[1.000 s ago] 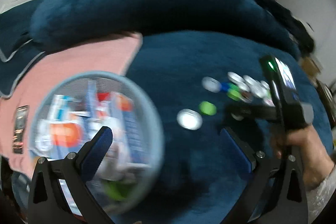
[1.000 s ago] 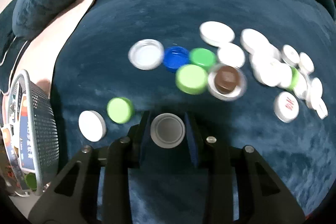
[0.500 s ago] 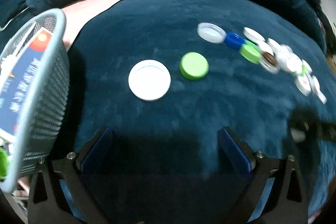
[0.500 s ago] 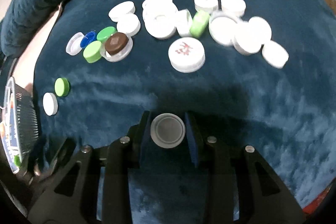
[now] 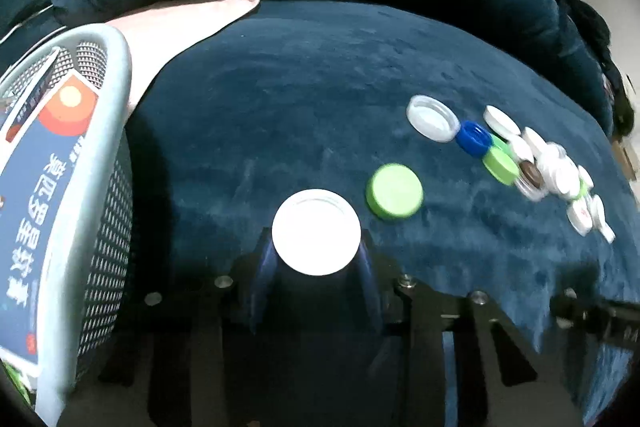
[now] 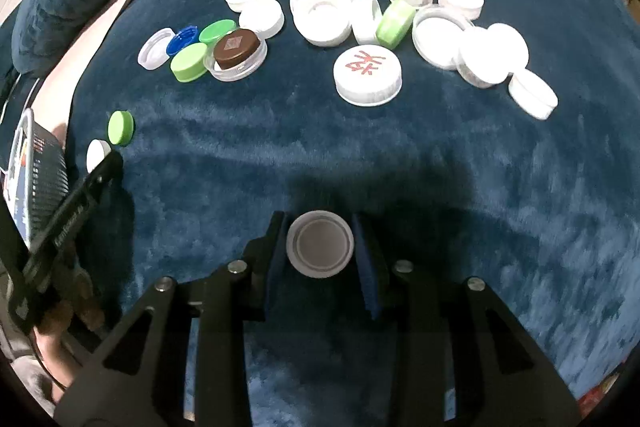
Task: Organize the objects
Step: 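Grasp a clear-topped white cap with the right gripper while the left grasps a white cap, then carry both caps over the mesh basket and open both grippers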
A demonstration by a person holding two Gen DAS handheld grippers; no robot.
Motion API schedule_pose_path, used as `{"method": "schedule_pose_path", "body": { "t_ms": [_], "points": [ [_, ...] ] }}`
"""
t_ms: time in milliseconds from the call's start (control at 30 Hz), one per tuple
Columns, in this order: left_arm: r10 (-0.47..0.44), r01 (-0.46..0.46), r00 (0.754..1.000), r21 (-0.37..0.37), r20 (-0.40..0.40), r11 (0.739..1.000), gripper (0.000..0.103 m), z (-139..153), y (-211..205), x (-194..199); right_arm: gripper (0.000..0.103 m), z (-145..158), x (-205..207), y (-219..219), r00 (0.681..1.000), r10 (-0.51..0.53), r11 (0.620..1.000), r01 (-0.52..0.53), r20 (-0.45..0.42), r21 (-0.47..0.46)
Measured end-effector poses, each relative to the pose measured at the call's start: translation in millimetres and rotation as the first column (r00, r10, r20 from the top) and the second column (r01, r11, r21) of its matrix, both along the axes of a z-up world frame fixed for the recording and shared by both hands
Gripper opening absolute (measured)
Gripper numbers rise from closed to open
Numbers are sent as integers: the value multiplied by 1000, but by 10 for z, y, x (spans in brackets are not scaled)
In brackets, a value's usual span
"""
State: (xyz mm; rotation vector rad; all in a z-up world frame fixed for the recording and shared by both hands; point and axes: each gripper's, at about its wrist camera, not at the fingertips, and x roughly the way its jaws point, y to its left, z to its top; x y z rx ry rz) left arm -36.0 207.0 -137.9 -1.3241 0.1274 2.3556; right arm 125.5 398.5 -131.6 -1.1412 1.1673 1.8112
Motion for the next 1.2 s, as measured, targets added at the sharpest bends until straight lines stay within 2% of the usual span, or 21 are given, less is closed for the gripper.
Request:
{"method": "schedule_pose_path", "body": {
  "t_ms": [167, 367, 567, 667, 800, 967, 1200],
  "points": [
    [-21, 20, 1000, 10, 17, 1000, 41, 42, -79, 155, 35, -20, 25, 20, 998, -45, 998, 43, -41, -44],
    [-66, 64, 997, 50, 30, 997, 41, 198, -122, 258, 34, 66, 45, -52, 998, -33, 999, 32, -56, -10],
    [-116, 117, 993, 85, -22, 989, 41, 506, -172, 364, 34, 254, -49, -111, 994, -31, 999, 32, -106, 9],
    [-109, 113, 993, 112, -44, 987, 41, 691, -261, 357, 34, 370, -138, -165, 992, -20, 1000, 22, -125, 18],
    [-78, 88, 994, 131, -81, 987, 41, 941, -461, 284, 34, 624, -404, -260, 985, 22, 999, -15, -170, 46],
    [19, 0, 991, 139, -132, 990, 41, 1266, -1027, 78, 34, 1042, -926, -433, 963, 122, 989, -98, -242, 108],
    [176, -160, 972, 112, -153, 981, 41, 1533, -1999, -268, 34, 1514, -1814, -765, 902, 266, 961, -221, -340, 165]
  ]
}}
